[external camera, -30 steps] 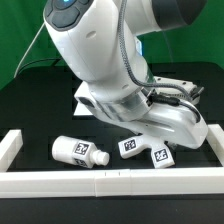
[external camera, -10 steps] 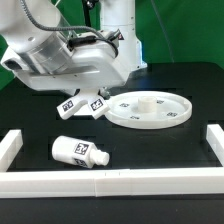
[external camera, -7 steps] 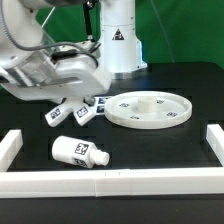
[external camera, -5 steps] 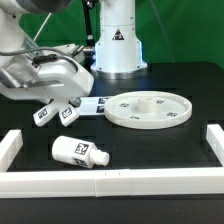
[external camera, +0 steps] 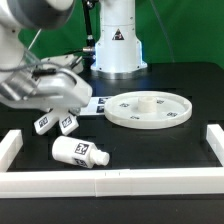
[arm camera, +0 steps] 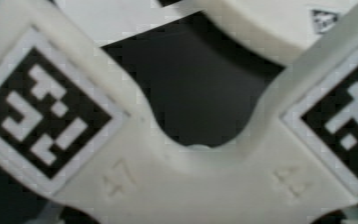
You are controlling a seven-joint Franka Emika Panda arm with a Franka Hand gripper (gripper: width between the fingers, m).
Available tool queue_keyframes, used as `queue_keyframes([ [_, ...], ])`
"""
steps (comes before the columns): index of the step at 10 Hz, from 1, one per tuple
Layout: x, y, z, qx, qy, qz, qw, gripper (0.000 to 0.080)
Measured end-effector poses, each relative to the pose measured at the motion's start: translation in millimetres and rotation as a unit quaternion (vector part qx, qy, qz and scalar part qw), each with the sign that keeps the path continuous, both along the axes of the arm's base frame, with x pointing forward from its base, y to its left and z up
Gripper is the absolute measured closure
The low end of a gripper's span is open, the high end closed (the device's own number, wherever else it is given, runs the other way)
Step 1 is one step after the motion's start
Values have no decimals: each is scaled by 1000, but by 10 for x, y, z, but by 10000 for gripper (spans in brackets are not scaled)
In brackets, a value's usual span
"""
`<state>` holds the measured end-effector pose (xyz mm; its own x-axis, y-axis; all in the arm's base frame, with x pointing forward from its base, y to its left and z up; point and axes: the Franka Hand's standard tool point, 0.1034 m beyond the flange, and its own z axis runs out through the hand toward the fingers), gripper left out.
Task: Assemble round table
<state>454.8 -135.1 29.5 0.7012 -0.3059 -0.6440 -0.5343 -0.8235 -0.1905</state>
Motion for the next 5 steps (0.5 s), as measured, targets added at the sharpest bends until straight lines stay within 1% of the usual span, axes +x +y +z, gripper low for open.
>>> queue_keyframes([
  [1,-5,-23,-43,0,4,-1,1000,350],
  [5,-9,-21,-50,0,4,0,1000,350],
])
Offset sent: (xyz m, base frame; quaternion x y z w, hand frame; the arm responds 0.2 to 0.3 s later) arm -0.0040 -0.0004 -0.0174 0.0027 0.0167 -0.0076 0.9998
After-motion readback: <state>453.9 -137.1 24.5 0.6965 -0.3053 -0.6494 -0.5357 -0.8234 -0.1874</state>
